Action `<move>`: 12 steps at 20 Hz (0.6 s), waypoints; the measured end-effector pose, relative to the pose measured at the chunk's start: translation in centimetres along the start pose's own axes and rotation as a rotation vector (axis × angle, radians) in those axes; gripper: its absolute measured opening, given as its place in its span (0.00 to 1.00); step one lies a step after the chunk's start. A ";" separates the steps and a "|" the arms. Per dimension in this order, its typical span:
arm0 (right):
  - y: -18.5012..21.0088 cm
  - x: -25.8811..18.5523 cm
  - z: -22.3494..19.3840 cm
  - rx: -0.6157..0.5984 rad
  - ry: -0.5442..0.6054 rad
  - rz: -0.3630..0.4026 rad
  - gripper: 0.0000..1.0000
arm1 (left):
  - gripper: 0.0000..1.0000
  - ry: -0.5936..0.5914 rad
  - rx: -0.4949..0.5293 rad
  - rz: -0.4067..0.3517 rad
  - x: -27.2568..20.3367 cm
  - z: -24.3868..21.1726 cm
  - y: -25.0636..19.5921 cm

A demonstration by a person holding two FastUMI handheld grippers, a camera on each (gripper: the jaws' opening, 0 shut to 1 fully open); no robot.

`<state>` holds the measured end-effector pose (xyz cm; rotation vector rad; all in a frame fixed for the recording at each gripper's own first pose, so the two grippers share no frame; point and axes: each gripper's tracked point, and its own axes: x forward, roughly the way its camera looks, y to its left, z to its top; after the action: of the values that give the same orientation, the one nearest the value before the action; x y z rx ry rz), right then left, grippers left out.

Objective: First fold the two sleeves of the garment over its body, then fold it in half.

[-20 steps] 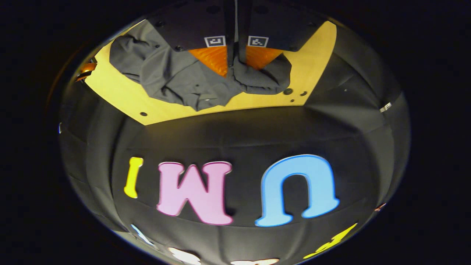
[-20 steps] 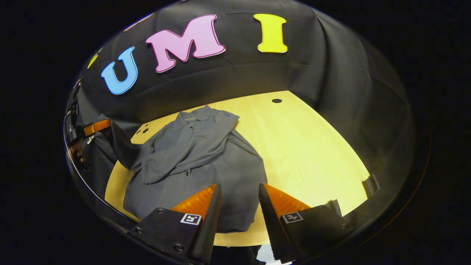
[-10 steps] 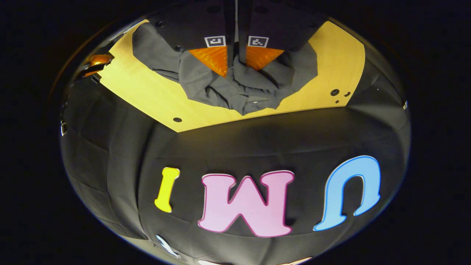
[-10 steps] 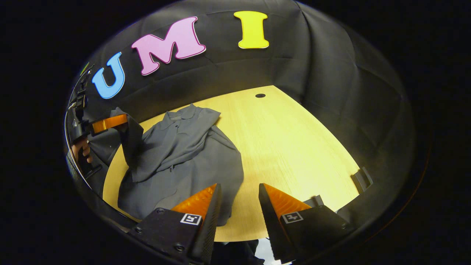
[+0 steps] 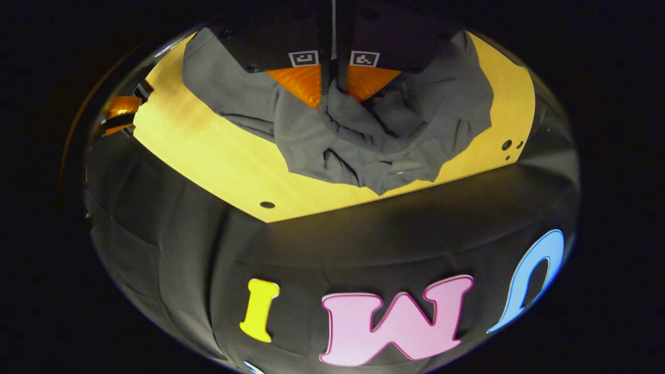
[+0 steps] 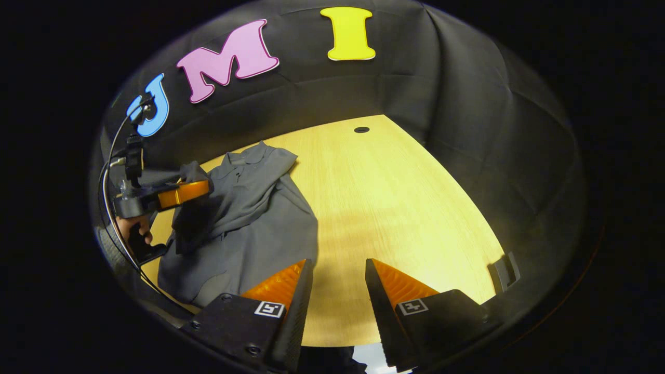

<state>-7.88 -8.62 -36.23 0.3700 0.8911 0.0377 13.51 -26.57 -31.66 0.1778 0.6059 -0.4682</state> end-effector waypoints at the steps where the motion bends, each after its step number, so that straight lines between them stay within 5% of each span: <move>1: -0.3 0.5 0.3 -0.001 0.001 0.004 0.64 | 0.08 0.023 -0.002 -0.002 0.8 -0.8 -0.3; 8: -1.7 2.8 1.5 -0.016 0.023 0.025 0.64 | 0.17 0.109 -0.042 -0.057 3.2 -3.9 -3.3; 10: -1.7 3.1 1.5 -0.025 0.034 0.036 0.64 | 0.43 0.103 -0.045 -0.082 3.2 -3.7 -4.3; 11: -1.6 3.4 1.4 -0.031 0.039 0.040 0.64 | 0.31 0.092 -0.051 -0.104 3.2 -3.6 -5.2; 12: -1.5 3.6 1.3 -0.035 0.041 0.045 0.64 | 0.57 0.084 -0.056 -0.121 3.1 -3.4 -5.9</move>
<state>-4.79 -9.75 -38.64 0.3575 0.9220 0.1024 11.29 -31.90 -36.35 0.1080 0.7142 -0.5621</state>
